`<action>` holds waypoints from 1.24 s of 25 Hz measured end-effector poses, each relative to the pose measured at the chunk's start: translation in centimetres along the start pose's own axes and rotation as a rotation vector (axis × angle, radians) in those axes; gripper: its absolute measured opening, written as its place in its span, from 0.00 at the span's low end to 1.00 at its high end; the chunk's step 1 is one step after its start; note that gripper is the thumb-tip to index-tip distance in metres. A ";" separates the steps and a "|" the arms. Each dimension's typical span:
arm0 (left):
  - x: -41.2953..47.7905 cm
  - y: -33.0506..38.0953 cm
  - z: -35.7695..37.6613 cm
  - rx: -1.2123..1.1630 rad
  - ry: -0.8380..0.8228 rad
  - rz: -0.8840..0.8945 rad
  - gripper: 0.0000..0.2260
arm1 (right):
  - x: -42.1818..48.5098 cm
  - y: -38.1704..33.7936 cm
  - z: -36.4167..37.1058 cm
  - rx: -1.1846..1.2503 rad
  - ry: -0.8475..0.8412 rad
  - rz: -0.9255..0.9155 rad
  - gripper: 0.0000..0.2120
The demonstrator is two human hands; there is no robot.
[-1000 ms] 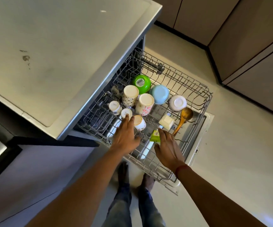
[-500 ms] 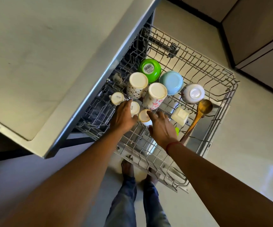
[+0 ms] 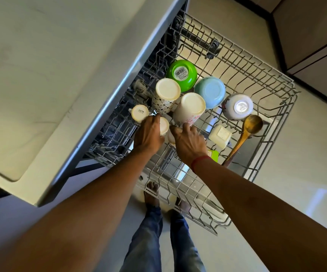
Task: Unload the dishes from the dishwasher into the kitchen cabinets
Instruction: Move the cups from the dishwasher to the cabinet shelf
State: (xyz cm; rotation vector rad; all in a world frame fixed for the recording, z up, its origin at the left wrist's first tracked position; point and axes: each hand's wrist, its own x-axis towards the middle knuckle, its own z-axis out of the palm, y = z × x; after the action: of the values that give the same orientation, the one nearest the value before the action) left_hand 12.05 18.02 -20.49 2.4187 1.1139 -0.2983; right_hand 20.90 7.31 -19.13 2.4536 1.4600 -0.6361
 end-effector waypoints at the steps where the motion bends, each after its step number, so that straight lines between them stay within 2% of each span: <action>1: 0.1 0.0 0.1 0.004 0.011 0.001 0.33 | 0.1 0.0 -0.1 -0.023 -0.008 -0.011 0.23; 6: 0.0 -0.1 0.7 -0.030 0.044 0.014 0.30 | -0.1 0.2 0.0 0.017 0.020 -0.013 0.25; 11: -1.0 0.1 0.1 -0.092 0.107 0.011 0.30 | -2.2 1.1 0.6 0.285 0.120 0.026 0.34; 19: -4.6 1.6 -1.7 -0.300 0.179 0.014 0.32 | -7.1 2.1 0.5 0.649 0.350 0.136 0.34; 25: -9.7 2.7 -2.4 -0.426 0.316 0.036 0.33 | -11.3 2.8 -0.6 0.961 0.352 0.329 0.35; 31: -17.8 4.8 -3.6 -0.637 0.448 0.025 0.35 | -17.7 3.1 -0.6 1.137 0.434 0.247 0.35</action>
State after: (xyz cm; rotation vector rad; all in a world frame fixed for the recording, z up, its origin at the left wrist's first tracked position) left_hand 4.16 5.30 -9.11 1.9508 1.1324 0.5576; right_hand 16.43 -7.75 -10.44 3.7464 0.9578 -1.1552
